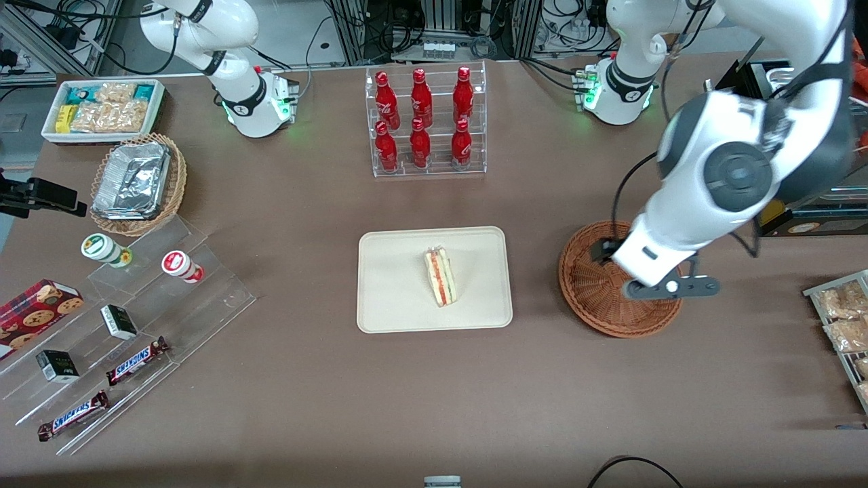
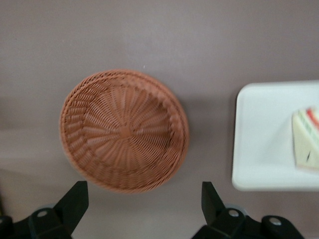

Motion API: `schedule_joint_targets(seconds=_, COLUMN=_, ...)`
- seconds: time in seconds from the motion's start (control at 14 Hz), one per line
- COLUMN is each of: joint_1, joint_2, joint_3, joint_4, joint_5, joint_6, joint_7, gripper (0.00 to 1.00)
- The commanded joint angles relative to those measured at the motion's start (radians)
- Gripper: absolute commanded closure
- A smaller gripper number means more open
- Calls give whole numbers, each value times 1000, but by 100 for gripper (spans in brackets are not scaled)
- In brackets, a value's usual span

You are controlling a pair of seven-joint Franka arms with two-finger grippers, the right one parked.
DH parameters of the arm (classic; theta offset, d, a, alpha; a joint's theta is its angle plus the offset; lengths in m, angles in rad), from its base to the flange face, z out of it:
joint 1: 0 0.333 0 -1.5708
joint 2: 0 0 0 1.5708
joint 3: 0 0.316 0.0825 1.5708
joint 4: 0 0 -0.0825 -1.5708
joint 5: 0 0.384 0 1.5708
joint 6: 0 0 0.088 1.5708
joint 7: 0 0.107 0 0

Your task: Place sandwich from basket to tray

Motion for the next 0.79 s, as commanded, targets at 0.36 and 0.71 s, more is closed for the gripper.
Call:
schedule_joint_targets(seconds=0.36, joint_1=2, joint_2=-255, joint_3=219, joint_4=-55, joint_5=-43, joint_6=-235, joint_7=388, gripper=0)
schedule_joint_targets(seconds=0.71, joint_1=45, joint_2=-309, joint_3=242, joint_4=-50, joint_5=-82, joint_6=-267, joint_7=388, gripper=0)
